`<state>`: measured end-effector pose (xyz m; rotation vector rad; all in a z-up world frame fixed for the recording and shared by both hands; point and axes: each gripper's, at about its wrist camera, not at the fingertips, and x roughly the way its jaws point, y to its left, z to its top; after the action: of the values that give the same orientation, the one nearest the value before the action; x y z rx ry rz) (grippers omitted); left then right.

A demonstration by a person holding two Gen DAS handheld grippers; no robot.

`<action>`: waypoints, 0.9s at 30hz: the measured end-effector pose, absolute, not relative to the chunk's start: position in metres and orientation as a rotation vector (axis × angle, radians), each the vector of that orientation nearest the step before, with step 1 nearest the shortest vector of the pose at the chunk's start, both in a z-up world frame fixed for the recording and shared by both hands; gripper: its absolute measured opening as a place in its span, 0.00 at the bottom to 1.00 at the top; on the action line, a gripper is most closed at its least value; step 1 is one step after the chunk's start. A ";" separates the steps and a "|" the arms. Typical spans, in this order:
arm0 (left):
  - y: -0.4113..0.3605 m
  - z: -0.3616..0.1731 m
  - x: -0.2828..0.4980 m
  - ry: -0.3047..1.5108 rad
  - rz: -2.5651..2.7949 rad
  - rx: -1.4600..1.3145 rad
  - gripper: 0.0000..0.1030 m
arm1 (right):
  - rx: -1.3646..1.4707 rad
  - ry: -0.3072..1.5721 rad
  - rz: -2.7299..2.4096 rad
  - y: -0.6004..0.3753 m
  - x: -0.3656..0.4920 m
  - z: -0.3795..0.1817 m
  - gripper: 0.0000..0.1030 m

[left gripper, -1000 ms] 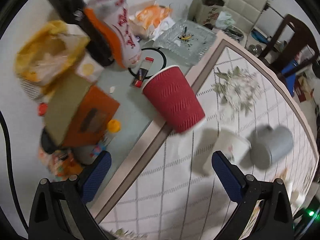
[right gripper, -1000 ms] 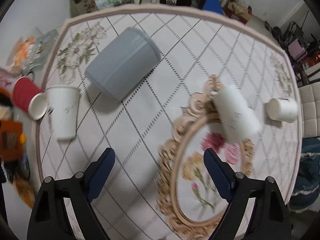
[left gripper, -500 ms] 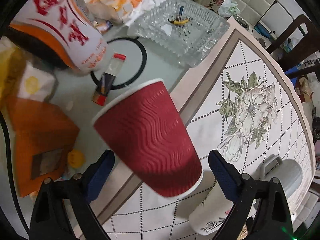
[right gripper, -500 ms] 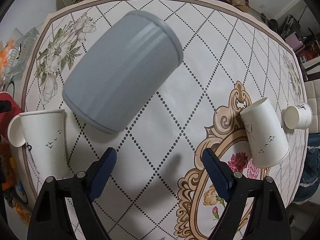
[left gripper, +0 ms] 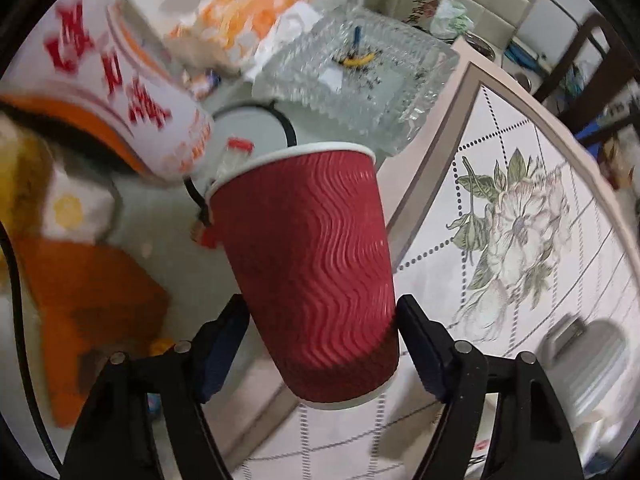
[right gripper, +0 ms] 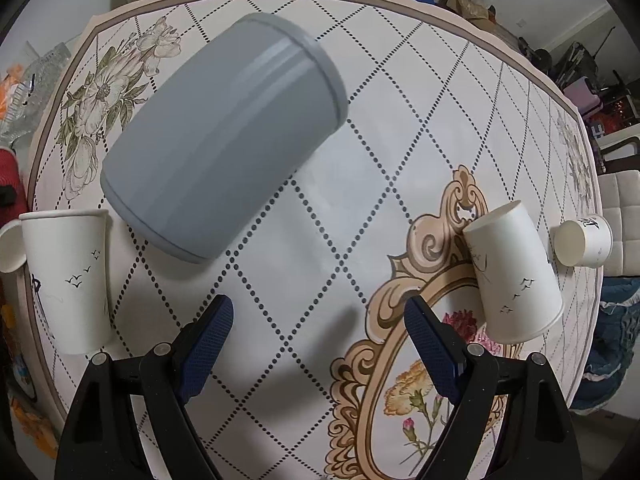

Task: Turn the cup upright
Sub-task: 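Close the left tool on the red cup and lift it off the table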

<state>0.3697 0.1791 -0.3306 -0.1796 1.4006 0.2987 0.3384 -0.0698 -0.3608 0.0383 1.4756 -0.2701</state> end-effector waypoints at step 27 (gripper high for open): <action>0.101 -0.191 0.267 1.118 0.131 0.175 0.70 | 0.150 1.402 -0.341 -0.120 0.229 -0.296 0.86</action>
<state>0.2670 0.1007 -0.1905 0.1747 1.1176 0.1312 0.2285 -0.1201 -0.2961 0.1505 1.4022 -0.3413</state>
